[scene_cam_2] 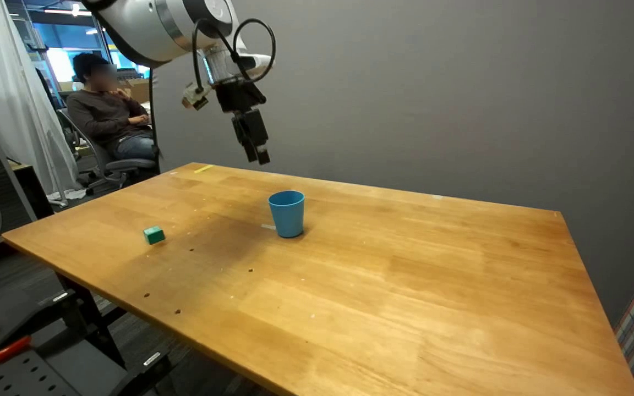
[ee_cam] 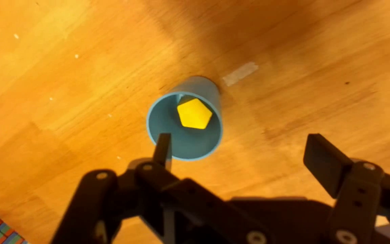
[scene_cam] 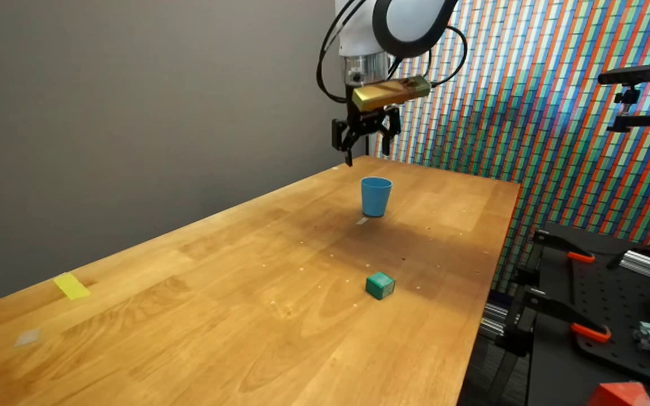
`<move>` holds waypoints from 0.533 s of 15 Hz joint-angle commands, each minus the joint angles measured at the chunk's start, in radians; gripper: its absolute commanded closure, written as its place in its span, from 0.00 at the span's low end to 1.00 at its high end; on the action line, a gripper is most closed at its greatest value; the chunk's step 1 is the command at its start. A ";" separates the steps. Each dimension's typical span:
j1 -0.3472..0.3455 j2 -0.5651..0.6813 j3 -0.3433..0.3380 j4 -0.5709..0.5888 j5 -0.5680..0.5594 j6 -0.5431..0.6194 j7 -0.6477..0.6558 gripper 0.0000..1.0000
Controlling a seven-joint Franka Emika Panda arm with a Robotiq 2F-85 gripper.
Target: Put the yellow block in the blue cup
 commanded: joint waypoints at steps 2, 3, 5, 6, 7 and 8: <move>-0.021 -0.264 0.082 -0.096 0.200 -0.018 -0.255 0.00; -0.018 -0.304 0.096 -0.092 0.253 -0.039 -0.318 0.00; -0.008 -0.377 0.120 -0.076 0.339 -0.089 -0.435 0.00; -0.004 -0.407 0.130 -0.064 0.382 -0.117 -0.494 0.00; 0.002 -0.437 0.139 -0.057 0.421 -0.148 -0.548 0.00; 0.009 -0.464 0.146 -0.053 0.464 -0.179 -0.602 0.00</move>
